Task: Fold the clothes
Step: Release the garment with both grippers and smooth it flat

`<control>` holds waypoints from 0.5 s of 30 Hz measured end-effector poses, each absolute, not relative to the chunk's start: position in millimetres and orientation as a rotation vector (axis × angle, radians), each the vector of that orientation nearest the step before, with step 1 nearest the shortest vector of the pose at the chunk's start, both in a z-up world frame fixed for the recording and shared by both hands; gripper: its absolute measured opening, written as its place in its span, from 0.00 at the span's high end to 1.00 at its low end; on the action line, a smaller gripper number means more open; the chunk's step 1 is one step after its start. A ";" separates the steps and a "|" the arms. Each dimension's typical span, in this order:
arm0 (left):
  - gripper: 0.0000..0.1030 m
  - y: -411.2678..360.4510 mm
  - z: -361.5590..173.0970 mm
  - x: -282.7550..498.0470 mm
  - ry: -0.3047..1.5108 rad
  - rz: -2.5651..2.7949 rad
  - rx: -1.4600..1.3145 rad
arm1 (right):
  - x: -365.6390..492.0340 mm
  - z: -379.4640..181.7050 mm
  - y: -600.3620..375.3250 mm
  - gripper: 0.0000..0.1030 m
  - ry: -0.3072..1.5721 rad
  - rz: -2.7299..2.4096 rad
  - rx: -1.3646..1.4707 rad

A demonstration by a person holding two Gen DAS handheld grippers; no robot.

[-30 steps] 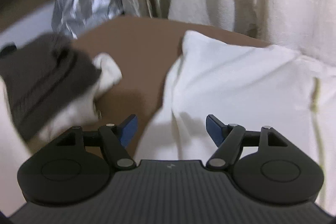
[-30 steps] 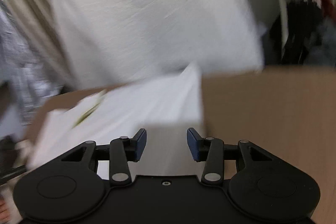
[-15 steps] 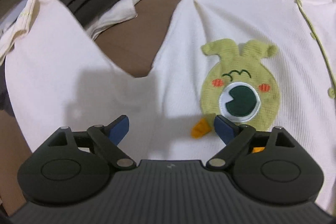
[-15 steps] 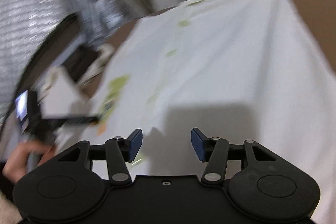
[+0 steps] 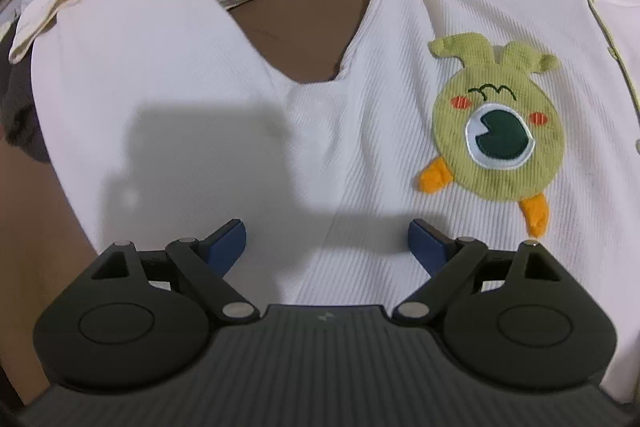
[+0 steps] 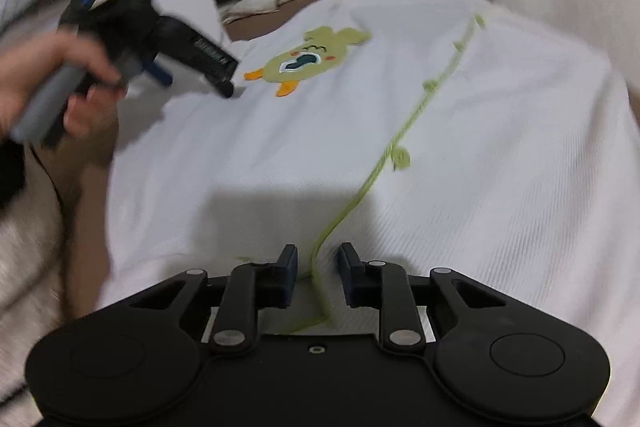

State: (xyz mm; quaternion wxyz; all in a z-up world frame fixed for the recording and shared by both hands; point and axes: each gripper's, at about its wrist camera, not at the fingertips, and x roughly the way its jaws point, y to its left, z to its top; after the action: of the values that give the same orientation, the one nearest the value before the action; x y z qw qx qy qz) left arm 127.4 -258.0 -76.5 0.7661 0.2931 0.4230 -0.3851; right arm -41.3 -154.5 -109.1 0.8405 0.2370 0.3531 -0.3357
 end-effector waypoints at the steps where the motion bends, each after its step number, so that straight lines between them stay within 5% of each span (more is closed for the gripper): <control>1: 0.14 -253.6 -75.7 128.8 0.926 -0.837 0.623 | -42.1 -109.1 -150.7 0.74 0.736 -0.719 0.516; 7: 0.14 -239.3 -72.2 142.3 0.937 -0.812 0.590 | -42.8 -100.9 -124.8 0.71 0.569 -0.611 0.604; 10: 0.14 -235.2 -69.1 151.8 0.943 -0.795 0.559 | -17.5 -119.0 -121.1 0.71 0.676 -0.569 0.588; 12: 0.14 -230.5 -65.7 159.7 0.928 -0.780 0.541 | -5.6 -134.5 -110.5 0.97 0.768 -0.562 0.521; 15: 0.14 -210.6 -44.6 184.5 0.745 -0.623 0.495 | -9.7 -139.8 -86.2 0.97 0.757 -0.494 0.469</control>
State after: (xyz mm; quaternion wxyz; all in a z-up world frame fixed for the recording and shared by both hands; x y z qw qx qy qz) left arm 184.5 -210.6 -44.6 0.8552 0.2353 0.3543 -0.2963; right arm -9.7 -86.2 -139.8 0.8732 0.2245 0.3622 -0.2365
